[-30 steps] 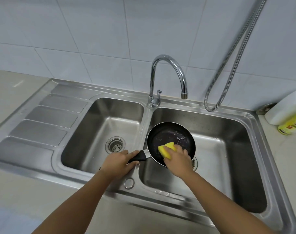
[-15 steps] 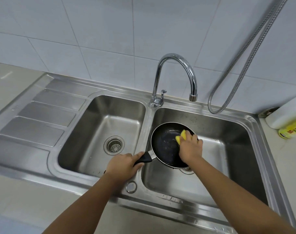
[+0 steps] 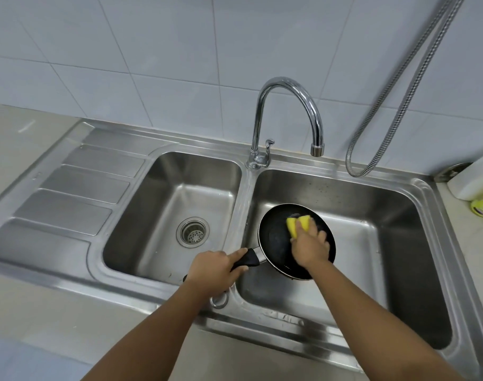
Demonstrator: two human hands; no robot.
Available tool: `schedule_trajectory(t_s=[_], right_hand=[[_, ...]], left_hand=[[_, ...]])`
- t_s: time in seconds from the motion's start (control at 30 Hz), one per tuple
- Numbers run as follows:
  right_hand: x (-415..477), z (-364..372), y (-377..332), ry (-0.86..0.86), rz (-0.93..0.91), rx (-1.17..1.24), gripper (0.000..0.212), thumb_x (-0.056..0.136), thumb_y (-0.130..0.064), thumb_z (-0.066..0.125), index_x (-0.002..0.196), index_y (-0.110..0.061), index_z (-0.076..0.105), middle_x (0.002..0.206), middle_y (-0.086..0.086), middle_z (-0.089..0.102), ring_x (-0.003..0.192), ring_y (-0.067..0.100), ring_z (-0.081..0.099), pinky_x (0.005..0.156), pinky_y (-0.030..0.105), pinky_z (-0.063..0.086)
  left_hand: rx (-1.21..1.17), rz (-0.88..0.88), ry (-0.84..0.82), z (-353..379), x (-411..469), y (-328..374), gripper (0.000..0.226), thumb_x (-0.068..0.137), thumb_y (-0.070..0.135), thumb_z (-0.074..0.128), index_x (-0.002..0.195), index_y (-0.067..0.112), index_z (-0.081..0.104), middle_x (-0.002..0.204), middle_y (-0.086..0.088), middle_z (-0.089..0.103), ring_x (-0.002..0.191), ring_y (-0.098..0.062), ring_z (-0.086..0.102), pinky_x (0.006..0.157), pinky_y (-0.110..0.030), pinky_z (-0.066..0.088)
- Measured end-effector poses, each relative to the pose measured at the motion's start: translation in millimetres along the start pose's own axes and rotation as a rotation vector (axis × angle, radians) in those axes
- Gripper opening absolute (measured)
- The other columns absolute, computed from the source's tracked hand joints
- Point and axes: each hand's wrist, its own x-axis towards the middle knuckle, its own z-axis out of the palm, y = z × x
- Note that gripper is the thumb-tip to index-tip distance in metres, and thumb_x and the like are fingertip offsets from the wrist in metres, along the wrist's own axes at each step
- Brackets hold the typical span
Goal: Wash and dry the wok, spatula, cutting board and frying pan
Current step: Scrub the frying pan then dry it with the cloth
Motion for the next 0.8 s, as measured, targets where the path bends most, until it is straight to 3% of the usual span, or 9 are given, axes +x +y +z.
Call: schedule_trajectory(t_s=[0.1, 0.23, 0.3, 0.47, 0.63, 0.8], right_hand=[[-13, 6, 4, -0.018, 0.031, 0.064, 0.059, 0.098, -0.036, 0.046, 0.152, -0.032, 0.024, 0.161, 0.009, 0.006, 0.134, 0.042, 0.027, 0.108, 0.043, 0.031], [-42, 22, -4, -0.059, -0.230, 0.148, 0.053, 0.096, -0.034, 0.052, 0.146, -0.044, 0.037, 0.158, 0.000, 0.017, 0.130, 0.036, 0.033, 0.108, 0.036, 0.036], [-34, 17, 3, -0.024, -0.266, 0.128, 0.053, 0.094, -0.036, 0.056, 0.143, -0.046, 0.040, 0.157, -0.004, 0.022, 0.129, 0.032, 0.035, 0.107, 0.036, 0.038], [-11, -3, 17, 0.144, -0.019, 0.045, 0.055, 0.096, -0.042, 0.049, 0.149, -0.036, 0.035, 0.156, 0.003, 0.024, 0.125, 0.036, 0.037, 0.097, 0.036, 0.041], [-25, 10, -10, 0.089, -0.318, -0.052, 0.054, 0.095, -0.043, 0.052, 0.147, -0.041, 0.037, 0.153, -0.001, 0.029, 0.122, 0.031, 0.039, 0.099, 0.036, 0.042], [-11, -5, 2, 0.141, -0.003, -0.027, 0.055, 0.095, -0.041, 0.050, 0.148, -0.038, 0.034, 0.156, 0.000, 0.026, 0.124, 0.033, 0.036, 0.100, 0.038, 0.038]], left_hand=[[-0.013, 0.000, -0.023, 1, 1, -1, 0.055, 0.097, 0.061, 0.029, 0.149, 0.044, 0.023, 0.104, -0.004, 0.064, 0.093, -0.025, 0.063, 0.071, -0.031, 0.043], [-0.108, 0.003, -0.052, 0, 4, -7, 0.054, 0.095, 0.062, 0.034, 0.147, 0.049, 0.025, 0.098, -0.004, 0.067, 0.094, -0.024, 0.063, 0.075, -0.033, 0.045], [-0.137, 0.007, -0.054, 1, 5, -10, 0.053, 0.095, 0.064, 0.035, 0.146, 0.051, 0.027, 0.095, -0.002, 0.068, 0.091, -0.022, 0.063, 0.075, -0.033, 0.046], [-0.162, 0.003, -0.030, 5, 3, -10, 0.053, 0.095, 0.064, 0.034, 0.146, 0.052, 0.026, 0.093, -0.001, 0.068, 0.090, -0.022, 0.063, 0.072, -0.031, 0.043], [-0.187, 0.005, -0.018, 4, 3, -12, 0.053, 0.095, 0.064, 0.035, 0.145, 0.053, 0.026, 0.092, 0.000, 0.068, 0.090, -0.021, 0.062, 0.070, -0.031, 0.041], [-0.209, -0.005, -0.015, 4, 3, -12, 0.052, 0.095, 0.063, 0.036, 0.145, 0.053, 0.027, 0.094, 0.000, 0.068, 0.091, -0.021, 0.062, 0.071, -0.031, 0.041]])
